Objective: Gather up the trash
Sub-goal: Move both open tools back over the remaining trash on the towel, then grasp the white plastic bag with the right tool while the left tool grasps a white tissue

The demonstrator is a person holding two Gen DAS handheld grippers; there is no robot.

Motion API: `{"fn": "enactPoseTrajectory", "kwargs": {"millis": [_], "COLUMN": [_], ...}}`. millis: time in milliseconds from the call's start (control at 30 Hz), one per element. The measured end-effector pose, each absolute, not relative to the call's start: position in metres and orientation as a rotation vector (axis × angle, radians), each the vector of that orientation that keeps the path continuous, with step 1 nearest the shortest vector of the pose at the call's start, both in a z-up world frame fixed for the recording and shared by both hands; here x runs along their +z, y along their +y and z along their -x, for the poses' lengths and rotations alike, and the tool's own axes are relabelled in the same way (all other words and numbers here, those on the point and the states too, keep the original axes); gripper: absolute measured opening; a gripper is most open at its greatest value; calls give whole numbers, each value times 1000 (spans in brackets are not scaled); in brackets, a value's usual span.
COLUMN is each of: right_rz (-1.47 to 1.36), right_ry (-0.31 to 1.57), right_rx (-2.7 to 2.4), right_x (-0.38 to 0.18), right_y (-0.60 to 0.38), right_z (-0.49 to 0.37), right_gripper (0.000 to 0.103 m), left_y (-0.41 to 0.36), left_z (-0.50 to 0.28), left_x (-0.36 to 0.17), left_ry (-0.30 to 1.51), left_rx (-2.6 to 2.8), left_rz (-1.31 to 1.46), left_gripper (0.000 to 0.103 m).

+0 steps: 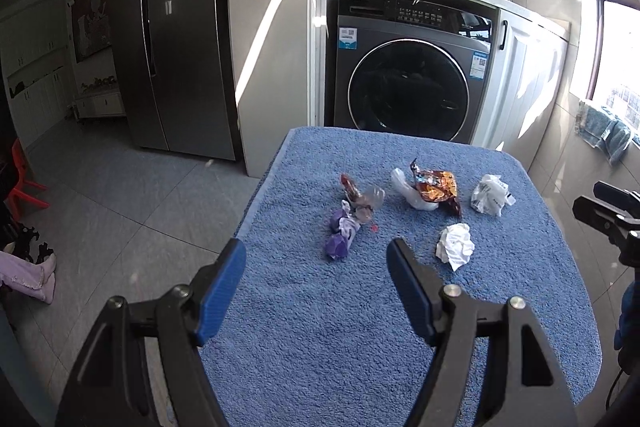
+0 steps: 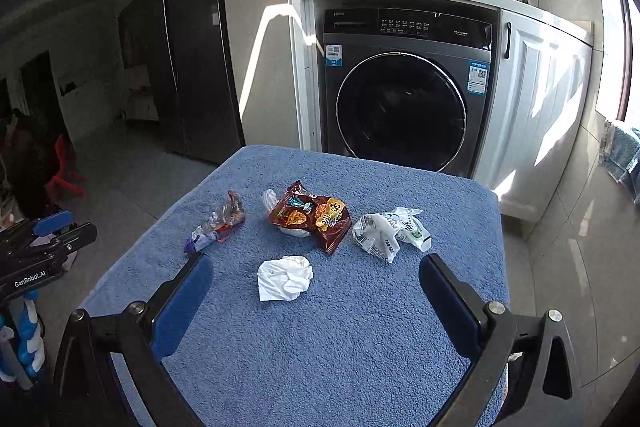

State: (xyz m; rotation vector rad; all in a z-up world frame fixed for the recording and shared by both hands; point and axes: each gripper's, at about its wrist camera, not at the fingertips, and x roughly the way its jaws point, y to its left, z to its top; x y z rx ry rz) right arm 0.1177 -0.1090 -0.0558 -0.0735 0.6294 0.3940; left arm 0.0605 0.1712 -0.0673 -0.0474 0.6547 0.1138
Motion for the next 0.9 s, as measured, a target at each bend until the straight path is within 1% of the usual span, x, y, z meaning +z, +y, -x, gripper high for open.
{"fn": "enactPoseTrajectory", "kwargs": {"millis": [67, 433, 500, 567, 700, 767, 800, 833, 867, 900], "right_rz": [75, 65, 53, 45, 25, 15, 8, 1, -6, -12], "right_ry": [641, 685, 697, 709, 724, 727, 730, 732, 734, 735], "right_rx": [401, 407, 408, 408, 407, 404, 402, 400, 399, 397], "right_x": [-60, -86, -94, -101, -114, -119, -122, -124, -126, -128], "right_y": [-108, -114, -118, -122, -131, -136, -138, -141, -144, -146], "right_z": [-125, -170, -181, -190, -210, -219, -224, -229, -234, -238], "right_gripper": [103, 93, 91, 90, 88, 87, 86, 86, 85, 85], "left_y": [172, 199, 199, 195, 180, 167, 160, 154, 148, 144], "left_z": [-67, -104, -116, -130, -162, -180, -190, -200, -213, -224], "left_x": [-72, -105, -109, -112, -115, -116, -117, -118, -118, -118], "left_ry": [667, 733, 744, 760, 774, 787, 796, 805, 814, 821], "left_rx": [115, 23, -14, -42, -147, -222, -251, -268, -272, -277], "left_rz": [47, 160, 177, 181, 219, 253, 265, 269, 269, 277], "left_gripper": [71, 70, 68, 61, 56, 45, 42, 35, 33, 33]}}
